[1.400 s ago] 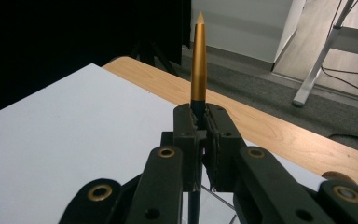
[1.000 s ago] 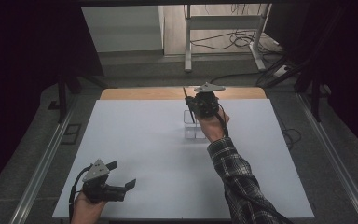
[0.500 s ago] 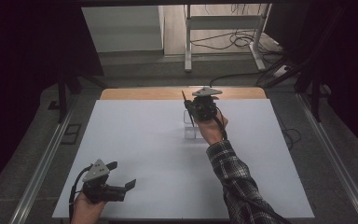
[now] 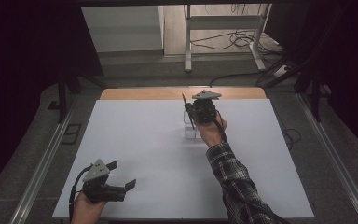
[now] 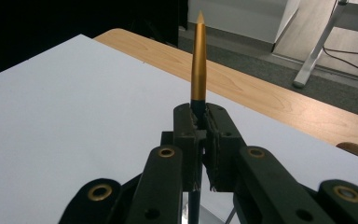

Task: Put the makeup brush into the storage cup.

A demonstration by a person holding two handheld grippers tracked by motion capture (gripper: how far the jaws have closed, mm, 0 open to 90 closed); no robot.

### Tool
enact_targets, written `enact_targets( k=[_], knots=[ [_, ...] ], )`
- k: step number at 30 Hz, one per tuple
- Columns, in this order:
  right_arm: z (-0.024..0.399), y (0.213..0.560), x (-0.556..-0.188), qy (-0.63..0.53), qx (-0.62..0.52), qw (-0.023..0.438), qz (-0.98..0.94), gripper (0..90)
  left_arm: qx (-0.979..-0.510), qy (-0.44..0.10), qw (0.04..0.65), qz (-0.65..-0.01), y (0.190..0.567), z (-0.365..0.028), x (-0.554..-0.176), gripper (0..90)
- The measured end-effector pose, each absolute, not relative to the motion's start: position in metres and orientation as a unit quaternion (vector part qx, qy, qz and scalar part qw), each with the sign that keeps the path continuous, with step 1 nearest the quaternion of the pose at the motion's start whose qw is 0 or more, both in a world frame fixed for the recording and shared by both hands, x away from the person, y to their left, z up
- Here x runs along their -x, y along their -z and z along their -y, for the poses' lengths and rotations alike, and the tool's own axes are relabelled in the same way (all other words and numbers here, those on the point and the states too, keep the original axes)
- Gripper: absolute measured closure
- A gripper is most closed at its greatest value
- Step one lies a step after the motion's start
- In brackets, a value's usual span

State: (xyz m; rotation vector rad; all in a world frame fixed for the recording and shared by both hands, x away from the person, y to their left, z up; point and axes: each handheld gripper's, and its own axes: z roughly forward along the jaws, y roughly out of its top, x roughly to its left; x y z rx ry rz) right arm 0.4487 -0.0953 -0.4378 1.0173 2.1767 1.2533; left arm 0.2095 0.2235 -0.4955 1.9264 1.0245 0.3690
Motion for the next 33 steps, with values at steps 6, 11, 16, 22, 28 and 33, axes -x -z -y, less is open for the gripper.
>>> enact_targets(
  k=[6,11,16,22,28,33],
  knots=[
    [0.097,0.441,-0.449,-0.451,-0.369,0.212,-0.784,83.3,-0.779,-0.149,0.447,-0.414,0.496,-0.223,-0.209,2.6],
    [0.098,0.445,-0.449,-0.449,-0.372,0.210,-0.785,83.2,-0.779,-0.149,0.448,-0.414,0.496,-0.223,-0.210,2.6],
    [0.098,0.449,-0.449,-0.447,-0.373,0.209,-0.786,82.8,-0.778,-0.149,0.447,-0.414,0.496,-0.223,-0.210,2.6],
    [0.098,0.450,-0.448,-0.445,-0.374,0.211,-0.786,82.2,-0.779,-0.149,0.447,-0.414,0.496,-0.223,-0.210,2.6],
    [0.099,0.448,-0.448,-0.449,-0.377,0.211,-0.782,72.9,-0.779,-0.149,0.447,-0.414,0.496,-0.223,-0.210,2.6],
    [0.100,0.446,-0.448,-0.447,-0.381,0.212,-0.781,64.4,-0.779,-0.149,0.446,-0.413,0.496,-0.223,-0.210,2.6]
  ],
)
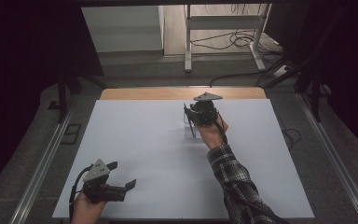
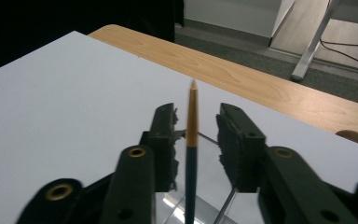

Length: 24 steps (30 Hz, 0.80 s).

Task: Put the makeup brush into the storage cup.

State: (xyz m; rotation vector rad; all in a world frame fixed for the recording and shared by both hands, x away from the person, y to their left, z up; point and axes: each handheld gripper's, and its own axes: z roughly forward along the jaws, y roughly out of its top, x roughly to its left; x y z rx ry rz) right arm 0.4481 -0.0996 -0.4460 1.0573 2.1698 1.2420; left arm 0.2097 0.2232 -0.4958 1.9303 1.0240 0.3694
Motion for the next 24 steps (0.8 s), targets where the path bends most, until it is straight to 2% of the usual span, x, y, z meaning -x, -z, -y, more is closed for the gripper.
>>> enact_targets(
  k=[3,9,24],
  knots=[
    [0.0995,0.4450,-0.4483,-0.446,-0.383,0.207,-0.782,56.6,-0.779,-0.149,0.446,-0.413,0.4958,-0.2232,-0.2097,2.7],
    [0.0985,0.4437,-0.4478,-0.442,-0.384,0.197,-0.787,47.9,-0.780,-0.150,0.446,-0.413,0.4957,-0.2229,-0.2097,2.6],
    [0.0942,0.4365,-0.4432,-0.438,-0.368,0.181,-0.800,39.8,-0.782,-0.150,0.444,-0.411,0.4956,-0.2224,-0.2099,2.7]
  ],
)
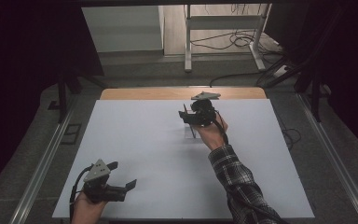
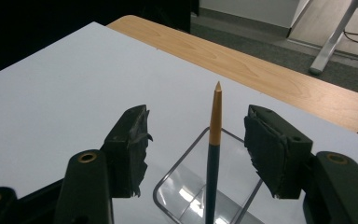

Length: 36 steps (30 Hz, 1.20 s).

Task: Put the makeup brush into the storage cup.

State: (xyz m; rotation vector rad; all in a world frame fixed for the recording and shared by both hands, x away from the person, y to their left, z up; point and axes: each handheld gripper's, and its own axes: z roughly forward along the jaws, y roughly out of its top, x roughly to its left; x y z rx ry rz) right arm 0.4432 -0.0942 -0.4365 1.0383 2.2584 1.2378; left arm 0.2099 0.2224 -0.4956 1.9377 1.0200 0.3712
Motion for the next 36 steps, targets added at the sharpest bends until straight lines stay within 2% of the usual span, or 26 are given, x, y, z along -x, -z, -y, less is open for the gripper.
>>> enact_targets(
  k=[19,36],
  knots=[
    [0.094,0.428,-0.434,-0.447,-0.357,0.163,-0.804,28.4,-0.782,-0.150,0.444,-0.411,0.496,-0.222,-0.210,2.6],
    [0.095,0.424,-0.424,-0.444,-0.350,0.159,-0.809,22.0,-0.782,-0.149,0.444,-0.411,0.496,-0.222,-0.211,2.6]
  ],
)
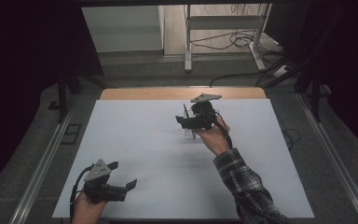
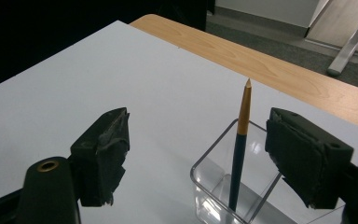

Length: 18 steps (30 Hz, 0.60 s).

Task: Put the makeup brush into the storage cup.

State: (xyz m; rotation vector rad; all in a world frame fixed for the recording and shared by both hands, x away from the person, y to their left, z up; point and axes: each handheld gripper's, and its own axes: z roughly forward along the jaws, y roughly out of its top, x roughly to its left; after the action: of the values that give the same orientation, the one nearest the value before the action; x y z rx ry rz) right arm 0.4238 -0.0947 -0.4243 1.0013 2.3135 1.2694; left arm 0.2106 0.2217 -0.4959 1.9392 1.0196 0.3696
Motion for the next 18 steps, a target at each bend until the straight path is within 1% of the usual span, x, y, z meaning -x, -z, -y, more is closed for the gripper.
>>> enact_targets(
  k=[18],
  knots=[
    [0.1002,0.4303,-0.4132,-0.434,-0.343,0.151,-0.819,17.0,-0.781,-0.149,0.445,-0.412,0.4959,-0.2216,-0.2106,2.6]
  ],
)
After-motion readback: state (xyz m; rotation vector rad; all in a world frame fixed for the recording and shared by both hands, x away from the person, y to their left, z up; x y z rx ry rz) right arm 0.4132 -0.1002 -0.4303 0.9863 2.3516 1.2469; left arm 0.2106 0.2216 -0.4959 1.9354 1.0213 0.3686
